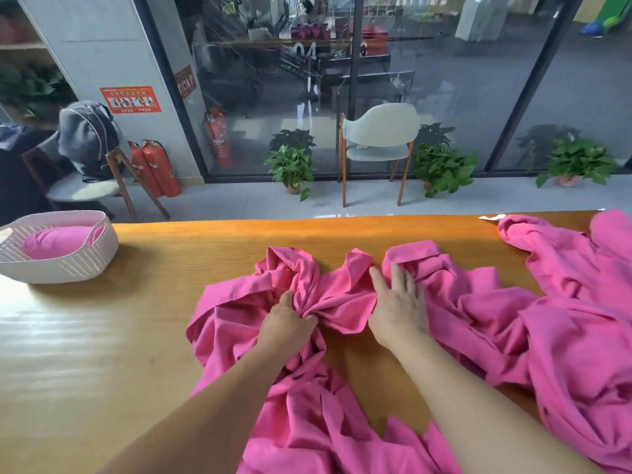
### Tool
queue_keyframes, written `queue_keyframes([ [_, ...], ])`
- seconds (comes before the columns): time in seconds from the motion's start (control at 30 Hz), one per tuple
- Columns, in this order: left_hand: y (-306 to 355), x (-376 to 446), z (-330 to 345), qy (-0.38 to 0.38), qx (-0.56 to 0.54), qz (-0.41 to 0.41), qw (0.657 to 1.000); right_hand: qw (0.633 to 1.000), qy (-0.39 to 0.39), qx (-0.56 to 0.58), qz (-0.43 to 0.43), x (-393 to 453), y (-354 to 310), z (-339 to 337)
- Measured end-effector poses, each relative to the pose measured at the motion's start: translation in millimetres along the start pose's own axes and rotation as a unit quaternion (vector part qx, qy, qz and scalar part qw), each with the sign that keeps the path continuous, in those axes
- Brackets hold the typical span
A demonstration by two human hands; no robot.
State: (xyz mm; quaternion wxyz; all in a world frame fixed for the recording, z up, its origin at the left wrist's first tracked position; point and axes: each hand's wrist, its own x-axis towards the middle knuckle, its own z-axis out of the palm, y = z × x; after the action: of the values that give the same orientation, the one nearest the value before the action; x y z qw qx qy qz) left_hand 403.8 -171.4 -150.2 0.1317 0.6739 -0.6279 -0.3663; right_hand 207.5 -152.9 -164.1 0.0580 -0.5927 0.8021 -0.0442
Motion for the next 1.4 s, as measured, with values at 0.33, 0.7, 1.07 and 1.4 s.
queue_keyframes([
  [0.33, 19, -3, 37, 0.018, -0.001, 0.045, 0.999, 0.994, -0.062, 0.018, 0.089, -6, 95, 18],
  [0.7, 21, -6, 25, 0.061, -0.092, -0.003, 0.994, 0.988, 0.012, 0.121, 0.098, -11, 43, -17],
  [1.07, -23, -1, -59, 0.128, -0.274, -0.144, 0.942, 0.806, -0.089, 0.552, 0.192, -7, -88, -2],
  [1.4, -148, 19, -168, 0.040, 0.124, -0.190, 0.973, 0.962, 0.036, 0.121, 0.240, 15, -54, -52],
])
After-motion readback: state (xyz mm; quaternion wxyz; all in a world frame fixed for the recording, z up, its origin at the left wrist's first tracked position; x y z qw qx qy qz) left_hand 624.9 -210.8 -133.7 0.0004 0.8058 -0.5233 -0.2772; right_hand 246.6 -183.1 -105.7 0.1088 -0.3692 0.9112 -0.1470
